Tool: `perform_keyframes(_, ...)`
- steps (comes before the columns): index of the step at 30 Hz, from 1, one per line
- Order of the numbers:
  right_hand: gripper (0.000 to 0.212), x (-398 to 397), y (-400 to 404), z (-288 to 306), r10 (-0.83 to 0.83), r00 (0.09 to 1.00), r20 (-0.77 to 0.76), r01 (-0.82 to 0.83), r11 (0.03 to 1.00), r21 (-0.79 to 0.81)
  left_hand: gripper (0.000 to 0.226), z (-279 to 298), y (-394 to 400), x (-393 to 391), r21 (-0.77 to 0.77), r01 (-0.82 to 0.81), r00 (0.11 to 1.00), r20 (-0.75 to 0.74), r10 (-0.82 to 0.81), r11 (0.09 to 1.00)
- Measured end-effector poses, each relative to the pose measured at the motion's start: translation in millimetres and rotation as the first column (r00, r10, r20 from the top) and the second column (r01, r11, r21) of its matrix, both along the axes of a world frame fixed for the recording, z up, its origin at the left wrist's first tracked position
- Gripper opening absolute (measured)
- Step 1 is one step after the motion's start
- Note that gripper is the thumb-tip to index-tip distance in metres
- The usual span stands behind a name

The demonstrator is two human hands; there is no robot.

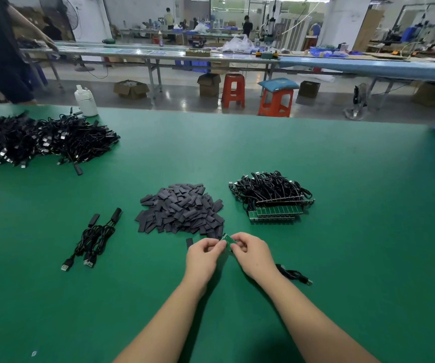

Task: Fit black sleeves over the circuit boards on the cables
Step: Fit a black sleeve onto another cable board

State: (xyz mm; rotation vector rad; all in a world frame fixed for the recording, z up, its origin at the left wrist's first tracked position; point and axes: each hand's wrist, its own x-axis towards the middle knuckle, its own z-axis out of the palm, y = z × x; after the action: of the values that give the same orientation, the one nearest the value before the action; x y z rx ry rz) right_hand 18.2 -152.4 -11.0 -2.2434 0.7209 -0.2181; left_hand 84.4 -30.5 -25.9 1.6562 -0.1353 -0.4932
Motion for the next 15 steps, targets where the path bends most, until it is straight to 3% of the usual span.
perform_keyframes(5, 0.025, -2.0, 1.5, -1.2, 0.037, 0.999, -0.04, -0.036, 0.999, 0.015, 0.013, -0.1, -1.9, -0.5, -0.076, 0.044, 0.989, -0.138, -0.055, 0.996)
perform_keyframes(9, 0.035, -2.6, 4.3, -4.2, 0.063, 0.99, -0.125, -0.077, 0.99, -0.117, 0.016, -3.8, 0.3, -1.1, -0.026, 0.101, 0.989, -0.11, -0.103, 0.995)
perform_keyframes(15, 0.027, 3.0, 8.4, -2.3, 0.083, 0.986, -0.147, -0.105, 0.984, -0.143, 0.019, -7.7, 1.4, -0.6, 0.068, 0.083, 0.996, -0.022, -0.081, 0.994)
